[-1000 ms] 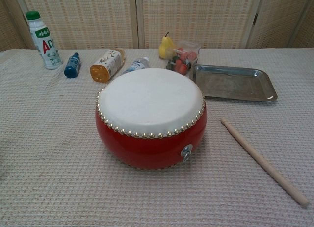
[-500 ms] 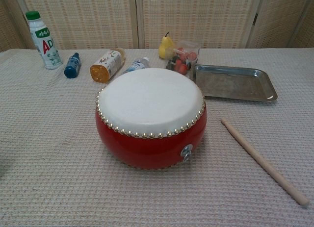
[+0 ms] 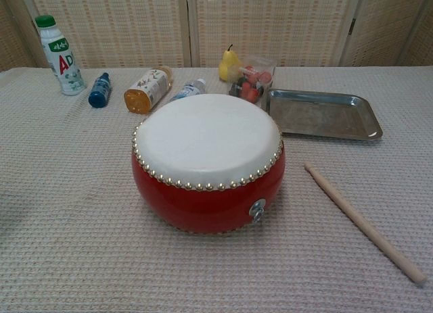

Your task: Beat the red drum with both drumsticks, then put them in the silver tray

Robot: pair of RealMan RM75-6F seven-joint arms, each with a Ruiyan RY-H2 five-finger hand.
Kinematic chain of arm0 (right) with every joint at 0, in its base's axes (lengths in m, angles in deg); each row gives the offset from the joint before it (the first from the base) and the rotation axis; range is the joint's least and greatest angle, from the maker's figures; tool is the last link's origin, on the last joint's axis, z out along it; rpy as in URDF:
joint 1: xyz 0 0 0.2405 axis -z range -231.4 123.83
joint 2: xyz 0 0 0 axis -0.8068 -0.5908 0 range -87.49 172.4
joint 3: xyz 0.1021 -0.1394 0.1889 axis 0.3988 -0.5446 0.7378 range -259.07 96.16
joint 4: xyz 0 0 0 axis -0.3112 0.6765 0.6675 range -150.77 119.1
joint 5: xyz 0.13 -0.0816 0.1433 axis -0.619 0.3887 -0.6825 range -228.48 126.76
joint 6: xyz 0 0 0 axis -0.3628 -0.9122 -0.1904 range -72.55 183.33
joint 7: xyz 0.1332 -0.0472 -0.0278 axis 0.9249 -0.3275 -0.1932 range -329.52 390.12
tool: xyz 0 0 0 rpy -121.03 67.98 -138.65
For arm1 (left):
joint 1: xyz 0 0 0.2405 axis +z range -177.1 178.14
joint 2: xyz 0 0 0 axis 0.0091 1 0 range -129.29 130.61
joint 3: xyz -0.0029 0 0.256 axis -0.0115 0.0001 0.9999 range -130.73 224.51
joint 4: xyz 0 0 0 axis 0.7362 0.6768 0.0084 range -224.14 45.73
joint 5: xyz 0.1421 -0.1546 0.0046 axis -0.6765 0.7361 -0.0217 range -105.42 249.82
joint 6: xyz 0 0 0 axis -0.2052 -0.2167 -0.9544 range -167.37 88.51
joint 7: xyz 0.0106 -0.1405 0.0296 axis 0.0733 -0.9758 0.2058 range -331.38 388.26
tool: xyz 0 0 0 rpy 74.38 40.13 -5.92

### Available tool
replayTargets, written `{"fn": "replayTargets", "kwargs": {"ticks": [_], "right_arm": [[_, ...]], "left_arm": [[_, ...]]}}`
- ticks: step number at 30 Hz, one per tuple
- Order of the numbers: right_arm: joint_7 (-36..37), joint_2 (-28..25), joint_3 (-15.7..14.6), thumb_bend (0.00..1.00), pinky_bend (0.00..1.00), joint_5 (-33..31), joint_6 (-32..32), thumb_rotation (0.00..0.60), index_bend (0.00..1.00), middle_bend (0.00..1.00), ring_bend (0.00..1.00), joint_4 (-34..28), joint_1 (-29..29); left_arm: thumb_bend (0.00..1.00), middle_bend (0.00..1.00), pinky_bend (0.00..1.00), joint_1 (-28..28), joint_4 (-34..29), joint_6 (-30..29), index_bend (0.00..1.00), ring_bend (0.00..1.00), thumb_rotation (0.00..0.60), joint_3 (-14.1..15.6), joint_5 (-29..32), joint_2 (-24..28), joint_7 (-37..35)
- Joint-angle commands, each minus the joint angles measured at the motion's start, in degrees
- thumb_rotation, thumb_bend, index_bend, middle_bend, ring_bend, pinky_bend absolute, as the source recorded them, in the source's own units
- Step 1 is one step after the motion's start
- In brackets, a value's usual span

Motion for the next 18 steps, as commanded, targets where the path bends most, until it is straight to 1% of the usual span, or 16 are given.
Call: {"fn": "replayTargets", "kwargs": {"ticks": [1, 4, 8, 10, 14, 16, 18], "right_arm": [[-0.23, 1.09, -1.13, 0.08, 0.31, -0.14, 6.18, 0.6, 0.28, 0.27, 0.17, 0.68, -3.51], [-1.63, 2.99, -1.89, 0.08, 0.31, -0.12, 11.58, 0.6, 0.3, 0.27, 0.17, 1.73, -6.48], [-4.47, 6.61, -2.56, 0.08, 0.31, 1.35, 16.02, 0.6, 0.32, 0.27, 0.17, 4.2, -9.86], [-6.15, 9.07, -2.79, 0.09, 0.29, 2.63, 17.06, 0.6, 0.34, 0.27, 0.14, 6.3, -11.27], [-6.82, 12.89, -3.19, 0.14, 0.22, 3.61, 19.04, 0.6, 0.37, 0.25, 0.09, 9.57, -13.33], [-6.42, 14.57, -3.57, 0.15, 0.19, 4.07, 20.29, 0.6, 0.38, 0.25, 0.07, 10.88, -14.36], [-6.76, 16.03, -3.76, 0.15, 0.17, 4.62, 20.18, 0.6, 0.38, 0.24, 0.06, 12.14, -14.79]], "left_arm": [[1.0, 1.0, 1.0, -2.49, -5.42, -2.38, 1.0, 1.0, 0.6, -3.12, -1.02, 4.01, 17.44], [1.0, 1.0, 1.0, -2.97, -7.16, -3.32, 1.0, 1.0, 0.6, -3.81, -1.61, 4.85, 26.48], [1.0, 1.0, 1.0, -3.29, -9.98, -3.7, 1.0, 1.0, 0.6, -3.96, -2.12, 6.1, 33.87], [1.0, 1.0, 1.0, -3.45, -11.33, -3.53, 1.0, 1.0, 0.6, -3.95, -2.18, 6.69, 36.54], [1.0, 1.0, 1.0, -3.7, -14.01, -2.71, 1.0, 1.0, 0.6, -3.8, -1.81, 7.86, 38.69], [1.0, 1.0, 1.0, -3.74, -15.07, -2.42, 1.0, 1.0, 0.6, -3.72, -1.58, 8.42, 39.51], [1.0, 1.0, 1.0, -3.7, -15.87, -2.41, 1.0, 1.0, 0.6, -3.86, -1.2, 8.76, 39.92]]}}
